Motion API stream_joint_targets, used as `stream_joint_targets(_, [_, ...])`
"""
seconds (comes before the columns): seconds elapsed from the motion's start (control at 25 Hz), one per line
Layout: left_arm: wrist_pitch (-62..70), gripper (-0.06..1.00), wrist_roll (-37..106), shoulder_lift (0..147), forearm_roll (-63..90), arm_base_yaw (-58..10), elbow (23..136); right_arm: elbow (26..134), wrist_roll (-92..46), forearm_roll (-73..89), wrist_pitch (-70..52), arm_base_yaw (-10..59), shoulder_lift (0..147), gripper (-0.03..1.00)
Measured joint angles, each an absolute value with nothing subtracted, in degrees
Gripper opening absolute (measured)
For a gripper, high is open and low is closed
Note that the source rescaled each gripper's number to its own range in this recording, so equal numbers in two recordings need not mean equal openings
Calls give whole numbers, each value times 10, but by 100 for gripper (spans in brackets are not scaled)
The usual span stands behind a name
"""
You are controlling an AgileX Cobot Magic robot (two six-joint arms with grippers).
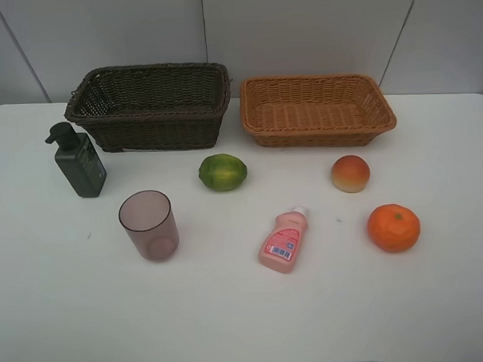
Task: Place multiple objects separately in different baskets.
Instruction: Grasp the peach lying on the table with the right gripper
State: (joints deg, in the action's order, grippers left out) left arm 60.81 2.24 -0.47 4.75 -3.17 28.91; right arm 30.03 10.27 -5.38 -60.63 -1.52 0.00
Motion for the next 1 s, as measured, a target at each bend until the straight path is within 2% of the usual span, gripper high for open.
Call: stream_joint_targets(1.0, [608, 96, 22, -5, 48, -32, 289, 300, 103, -54, -606, -15, 0, 96])
